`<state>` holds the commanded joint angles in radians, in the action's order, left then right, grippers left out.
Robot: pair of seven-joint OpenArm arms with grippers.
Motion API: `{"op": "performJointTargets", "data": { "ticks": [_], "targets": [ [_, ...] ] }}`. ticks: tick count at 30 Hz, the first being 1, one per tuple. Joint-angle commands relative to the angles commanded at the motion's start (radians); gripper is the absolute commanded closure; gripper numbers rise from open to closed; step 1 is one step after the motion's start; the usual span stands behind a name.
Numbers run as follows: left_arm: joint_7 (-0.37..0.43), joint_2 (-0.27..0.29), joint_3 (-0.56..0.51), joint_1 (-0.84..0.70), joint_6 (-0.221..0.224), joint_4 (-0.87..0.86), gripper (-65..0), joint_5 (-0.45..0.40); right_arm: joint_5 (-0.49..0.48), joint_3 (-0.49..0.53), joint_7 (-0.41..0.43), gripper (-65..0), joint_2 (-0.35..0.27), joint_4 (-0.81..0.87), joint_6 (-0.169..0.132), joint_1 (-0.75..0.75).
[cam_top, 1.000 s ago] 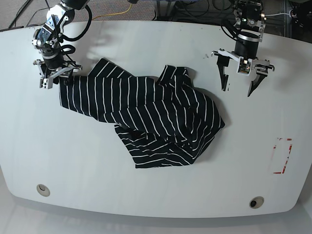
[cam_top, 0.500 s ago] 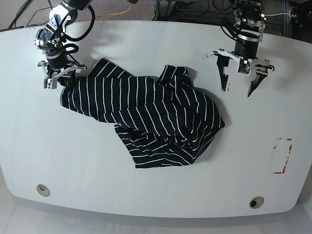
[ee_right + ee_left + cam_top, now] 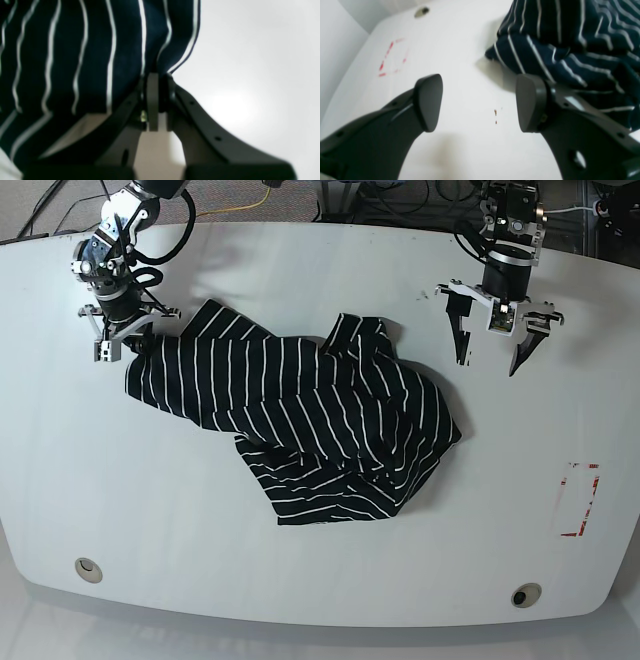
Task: Layout the t-shirt on the table in an organized manner, then fold the t-shirt properly
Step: 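Grasp the shirt edge nearest the right gripper and close it, then move the left gripper onto the shirt's bunched collar area and grasp it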
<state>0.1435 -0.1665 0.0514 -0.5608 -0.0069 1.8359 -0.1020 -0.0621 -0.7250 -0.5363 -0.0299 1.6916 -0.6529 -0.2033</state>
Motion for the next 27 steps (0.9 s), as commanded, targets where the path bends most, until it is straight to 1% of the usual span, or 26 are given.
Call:
{"op": "performJointTargets", "data": {
  "ticks": [1, 3, 4, 7, 10, 11, 12, 15, 16, 19, 21, 23, 27],
  "targets": [
    [-0.002, 0.0, 0.0, 0.0, 0.0, 0.0, -43.3, 0.008, -0.002, 0.002, -0.009, 0.0, 0.0, 0.012, -0.002, -0.002],
    [-0.003, -0.003, 0.0, 0.0, 0.0, -0.003, -43.5, 0.052, -0.003, 0.002, -0.051, 0.0, 0.0, 0.081, -0.003, -0.002],
    [-0.014, -0.006, -0.003, 0.003, 0.0, -0.011, -43.6, 0.077, -0.003, 0.002, -0.071, 0.0, 0.0, 0.12, -0.009, -0.002],
    [-0.084, -0.018, -0.003, 0.02, -0.002, -0.015, -43.8, 0.123, -0.003, 0.002, -0.123, 0.0, 0.002, 0.207, -0.043, 0.0],
    [-0.15, -0.025, -0.005, 0.038, -0.003, -0.017, -43.9, 0.164, -0.003, 0.002, -0.163, 0.0, 0.002, 0.259, -0.045, 0.003],
    [-0.173, -0.026, -0.009, 0.046, -0.014, -0.017, -43.9, 0.187, -0.003, 0.002, -0.172, 0.0, 0.002, 0.275, -0.045, 0.003],
    [-0.189, -0.026, -0.015, 0.051, -0.028, -0.017, -43.9, 0.203, -0.003, 0.002, -0.176, 0.0, 0.0, 0.284, -0.045, 0.003],
    [-0.244, -0.044, -0.028, 0.071, -0.095, -0.017, -44.0, 0.258, -0.002, 0.002, -0.178, 0.0, 0.0, 0.302, -0.045, 0.003],
    [-0.275, -0.055, -0.031, 0.08, -0.141, -0.017, -44.0, 0.296, -0.002, 0.002, -0.178, 0.0, 0.0, 0.304, -0.045, 0.003],
    [-0.322, -0.058, -0.038, 0.1, -0.222, -0.017, -43.9, 0.365, -0.002, 0.002, -0.178, 0.0, 0.0, 0.304, -0.045, 0.003],
    [-0.354, -0.06, -0.049, 0.112, -0.267, -0.017, -43.5, 0.39, -0.002, 0.002, -0.178, 0.0, 0.0, 0.304, -0.045, 0.003],
    [-0.387, -0.061, -0.08, 0.129, -0.296, -0.017, -43.5, 0.385, -0.002, 0.002, -0.178, 0.0, 0.0, 0.304, -0.045, 0.0],
    [-0.41, -0.061, -0.15, 0.146, -0.315, -0.017, -43.6, 0.353, -0.002, 0.002, -0.178, 0.0, 0.0, 0.302, -0.045, 0.0]
  ]
}}
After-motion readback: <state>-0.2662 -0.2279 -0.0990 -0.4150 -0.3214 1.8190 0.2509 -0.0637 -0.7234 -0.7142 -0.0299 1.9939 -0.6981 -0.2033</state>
